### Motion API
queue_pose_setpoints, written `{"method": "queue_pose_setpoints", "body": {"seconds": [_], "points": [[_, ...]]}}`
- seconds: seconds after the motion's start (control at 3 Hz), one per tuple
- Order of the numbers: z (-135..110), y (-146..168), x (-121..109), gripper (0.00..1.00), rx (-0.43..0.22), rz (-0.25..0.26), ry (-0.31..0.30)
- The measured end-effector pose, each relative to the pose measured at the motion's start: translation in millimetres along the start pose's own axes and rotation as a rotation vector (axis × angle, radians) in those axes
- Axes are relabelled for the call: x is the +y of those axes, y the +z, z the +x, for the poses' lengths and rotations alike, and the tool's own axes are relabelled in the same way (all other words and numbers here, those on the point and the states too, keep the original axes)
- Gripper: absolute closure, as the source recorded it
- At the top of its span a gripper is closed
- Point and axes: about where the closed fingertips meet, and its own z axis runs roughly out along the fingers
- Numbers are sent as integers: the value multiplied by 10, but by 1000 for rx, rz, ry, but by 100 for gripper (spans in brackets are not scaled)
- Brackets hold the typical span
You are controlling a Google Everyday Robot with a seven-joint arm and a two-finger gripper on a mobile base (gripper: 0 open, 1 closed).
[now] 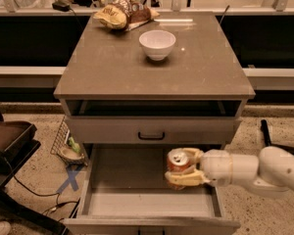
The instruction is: Pick coke can from middle drawer and place on counter
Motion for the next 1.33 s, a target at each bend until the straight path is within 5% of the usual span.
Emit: {"method": "queue_pose_setpoints", "body": {"seconds": [0.67, 1.0, 1.33], "points": [[-1271, -516, -254, 100, -29, 169, -10], [-1639, -700, -430, 100, -39, 256, -7], [-1640, -699, -429, 100, -39, 256, -7]]}}
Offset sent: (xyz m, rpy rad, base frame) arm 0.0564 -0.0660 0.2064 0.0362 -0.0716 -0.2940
